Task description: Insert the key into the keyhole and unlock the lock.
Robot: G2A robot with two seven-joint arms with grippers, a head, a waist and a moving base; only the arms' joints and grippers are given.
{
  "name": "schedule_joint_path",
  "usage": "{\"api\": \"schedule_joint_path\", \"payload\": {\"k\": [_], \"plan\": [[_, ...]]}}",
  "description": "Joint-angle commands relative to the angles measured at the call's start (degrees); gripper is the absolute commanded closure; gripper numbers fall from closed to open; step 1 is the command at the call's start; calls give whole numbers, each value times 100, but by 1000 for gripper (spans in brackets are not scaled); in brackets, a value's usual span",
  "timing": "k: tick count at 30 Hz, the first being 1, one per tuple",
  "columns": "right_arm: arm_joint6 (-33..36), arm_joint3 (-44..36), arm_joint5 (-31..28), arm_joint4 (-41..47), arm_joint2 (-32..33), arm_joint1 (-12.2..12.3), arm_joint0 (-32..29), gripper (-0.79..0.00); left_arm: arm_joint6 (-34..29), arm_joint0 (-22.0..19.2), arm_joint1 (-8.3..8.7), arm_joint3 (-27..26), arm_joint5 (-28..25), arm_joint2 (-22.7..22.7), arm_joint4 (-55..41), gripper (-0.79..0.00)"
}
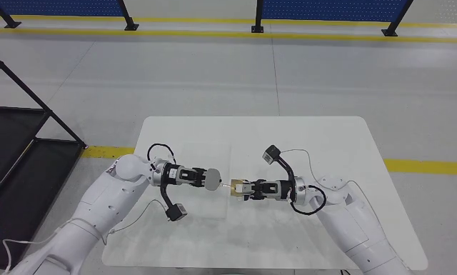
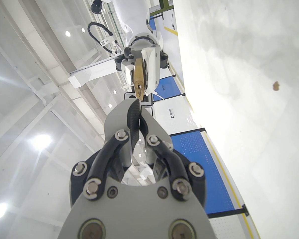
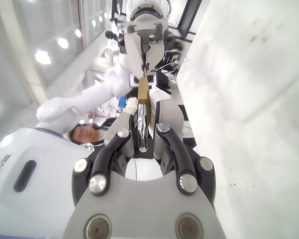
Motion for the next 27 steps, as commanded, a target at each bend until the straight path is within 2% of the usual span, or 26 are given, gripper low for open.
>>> {"api": "schedule_joint_path", "payload": {"k": [1,27], "plan": [[0,0,0,0,0,0,0,0,-6,-10,-2,8,6,16,-2,0],[0,0,0,0,0,0,0,0,-65,-69,-2,72,65,113,-76,0]]}}
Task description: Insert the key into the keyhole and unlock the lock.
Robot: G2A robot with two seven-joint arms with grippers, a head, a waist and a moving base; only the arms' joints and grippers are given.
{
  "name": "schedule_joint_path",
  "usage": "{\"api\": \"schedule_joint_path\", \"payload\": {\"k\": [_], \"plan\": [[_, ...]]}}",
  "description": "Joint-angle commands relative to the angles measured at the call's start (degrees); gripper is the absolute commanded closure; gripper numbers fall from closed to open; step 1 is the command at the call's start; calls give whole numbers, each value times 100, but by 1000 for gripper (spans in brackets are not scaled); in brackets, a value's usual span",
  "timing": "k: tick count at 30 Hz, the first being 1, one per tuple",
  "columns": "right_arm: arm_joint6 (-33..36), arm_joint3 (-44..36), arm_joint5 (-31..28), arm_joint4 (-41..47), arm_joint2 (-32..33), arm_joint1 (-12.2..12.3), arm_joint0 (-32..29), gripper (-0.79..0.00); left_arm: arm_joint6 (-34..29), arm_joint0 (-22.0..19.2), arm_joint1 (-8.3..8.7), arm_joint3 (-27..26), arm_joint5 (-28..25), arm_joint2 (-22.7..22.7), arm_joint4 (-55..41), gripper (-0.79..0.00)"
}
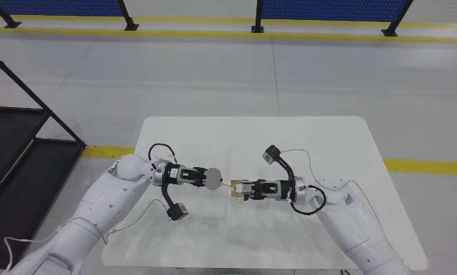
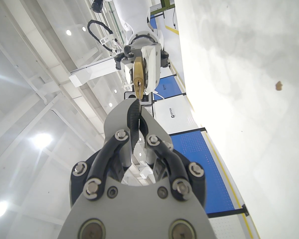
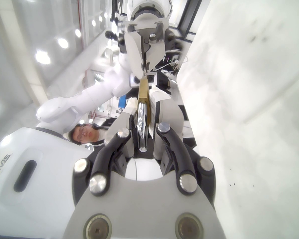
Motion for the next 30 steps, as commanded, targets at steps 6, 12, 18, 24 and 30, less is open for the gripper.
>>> {"api": "schedule_joint_path", "payload": {"k": [6,12,18,24,30], "plan": [[-324,-181,0,-135,55,18,-113,0,-15,3,16,16,16,-52,-57,0],[-648,-378,-111,-233,198,57,-282,0,-97,73,31,20,97,-124,-180,0],[-1021,-524,-163,-347,274,78,-444,0,-369,122,15,67,369,-189,-230,0],[-1396,-565,-194,-340,263,63,-532,0,-453,161,4,52,433,-232,-287,0],[-1720,-548,-241,-330,206,30,-551,0,-571,186,-11,55,457,-247,-253,0]]}}
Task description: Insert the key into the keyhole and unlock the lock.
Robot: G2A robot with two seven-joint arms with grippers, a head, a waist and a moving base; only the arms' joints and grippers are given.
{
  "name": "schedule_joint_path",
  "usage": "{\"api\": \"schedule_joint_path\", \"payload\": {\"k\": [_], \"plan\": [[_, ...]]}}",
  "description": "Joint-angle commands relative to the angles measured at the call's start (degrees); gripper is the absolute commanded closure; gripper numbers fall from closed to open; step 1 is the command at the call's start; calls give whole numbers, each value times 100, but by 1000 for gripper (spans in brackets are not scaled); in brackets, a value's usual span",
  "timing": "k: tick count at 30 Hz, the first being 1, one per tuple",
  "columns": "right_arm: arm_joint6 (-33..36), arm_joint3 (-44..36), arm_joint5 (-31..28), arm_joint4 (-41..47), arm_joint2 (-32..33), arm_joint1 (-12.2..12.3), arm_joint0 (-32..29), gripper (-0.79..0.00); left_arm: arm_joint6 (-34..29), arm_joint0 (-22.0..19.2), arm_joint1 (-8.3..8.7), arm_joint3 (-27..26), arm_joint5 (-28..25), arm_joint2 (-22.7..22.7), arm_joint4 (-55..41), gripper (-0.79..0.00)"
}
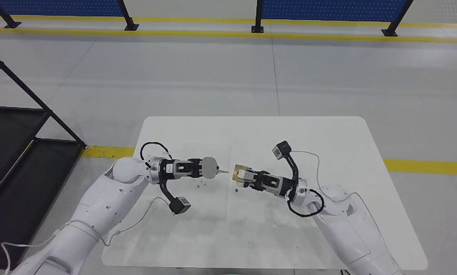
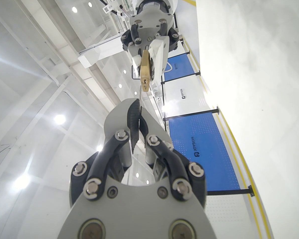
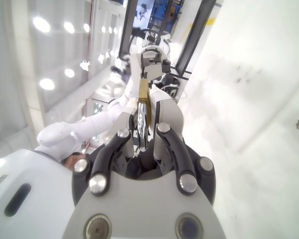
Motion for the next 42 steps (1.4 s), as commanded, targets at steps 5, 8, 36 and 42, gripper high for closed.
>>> {"api": "schedule_joint_path", "payload": {"k": [5,8,36,42], "plan": [[-147,-10,0,-94,-31,-13,2,0,-53,5,-13,-13,-2,-7,47,0],[-163,-21,13,-134,-38,-13,5,0,-70,-2,-22,-11,-8,-3,70,0],[-105,-105,2,-301,-99,-14,14,0,-81,-45,-83,31,-79,13,177,0],[-91,-98,12,-304,-117,-17,25,0,-57,-47,-90,36,-95,7,189,0]]}}
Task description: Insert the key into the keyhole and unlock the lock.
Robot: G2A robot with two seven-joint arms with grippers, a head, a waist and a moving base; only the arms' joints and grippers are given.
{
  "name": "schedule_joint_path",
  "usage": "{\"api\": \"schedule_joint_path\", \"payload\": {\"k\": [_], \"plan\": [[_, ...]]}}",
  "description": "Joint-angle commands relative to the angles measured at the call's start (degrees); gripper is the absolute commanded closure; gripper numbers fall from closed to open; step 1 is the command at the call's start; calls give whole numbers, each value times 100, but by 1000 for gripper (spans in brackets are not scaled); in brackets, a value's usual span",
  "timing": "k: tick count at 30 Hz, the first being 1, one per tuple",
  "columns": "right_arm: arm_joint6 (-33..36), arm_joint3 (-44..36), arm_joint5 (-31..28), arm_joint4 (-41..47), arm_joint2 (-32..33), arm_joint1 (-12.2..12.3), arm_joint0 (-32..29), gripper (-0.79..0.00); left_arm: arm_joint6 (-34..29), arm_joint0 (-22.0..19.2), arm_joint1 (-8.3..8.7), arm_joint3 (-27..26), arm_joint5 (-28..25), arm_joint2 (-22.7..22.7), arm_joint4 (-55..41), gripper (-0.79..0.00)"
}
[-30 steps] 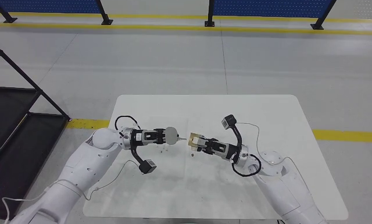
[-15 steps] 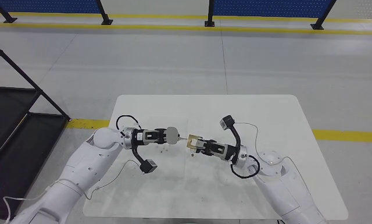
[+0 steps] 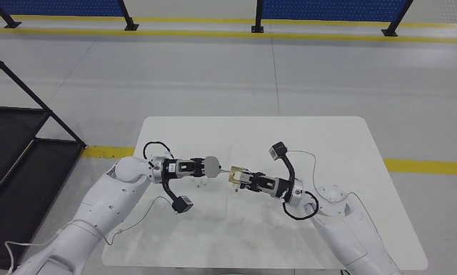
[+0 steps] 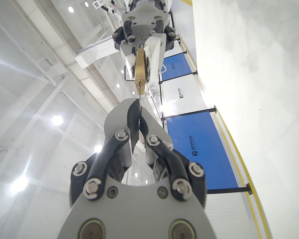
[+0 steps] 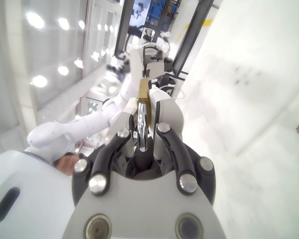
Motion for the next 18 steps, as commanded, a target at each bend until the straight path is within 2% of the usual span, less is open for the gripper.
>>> {"api": "schedule_joint_path", "payload": {"k": [1,18], "plan": [[-9,2,6,-8,-2,-1,3,0,16,4,-2,-4,0,0,-3,0],[6,-5,6,-21,16,7,-2,0,115,47,-3,-45,-25,-51,38,0]]}}
